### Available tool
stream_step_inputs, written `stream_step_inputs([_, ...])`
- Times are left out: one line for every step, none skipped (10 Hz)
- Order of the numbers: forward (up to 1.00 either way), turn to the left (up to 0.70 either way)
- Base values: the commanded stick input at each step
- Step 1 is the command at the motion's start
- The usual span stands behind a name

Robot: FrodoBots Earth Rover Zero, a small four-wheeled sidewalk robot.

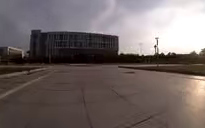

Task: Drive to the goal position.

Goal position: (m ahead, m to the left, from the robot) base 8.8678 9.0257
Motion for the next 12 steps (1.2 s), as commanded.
stream_step_inputs([0.7,0.14])
stream_step_inputs([0.7,0.14])
stream_step_inputs([0.7,0.14])
stream_step_inputs([0.7,0.14])
stream_step_inputs([0.7,0.14])
stream_step_inputs([0.7,0.14])
stream_step_inputs([0.7,0.14])
stream_step_inputs([0.7,0.14])
stream_step_inputs([0.7,0.14])
stream_step_inputs([0.7,0.14])
stream_step_inputs([0.7,0.14])
stream_step_inputs([0.7,0.14])
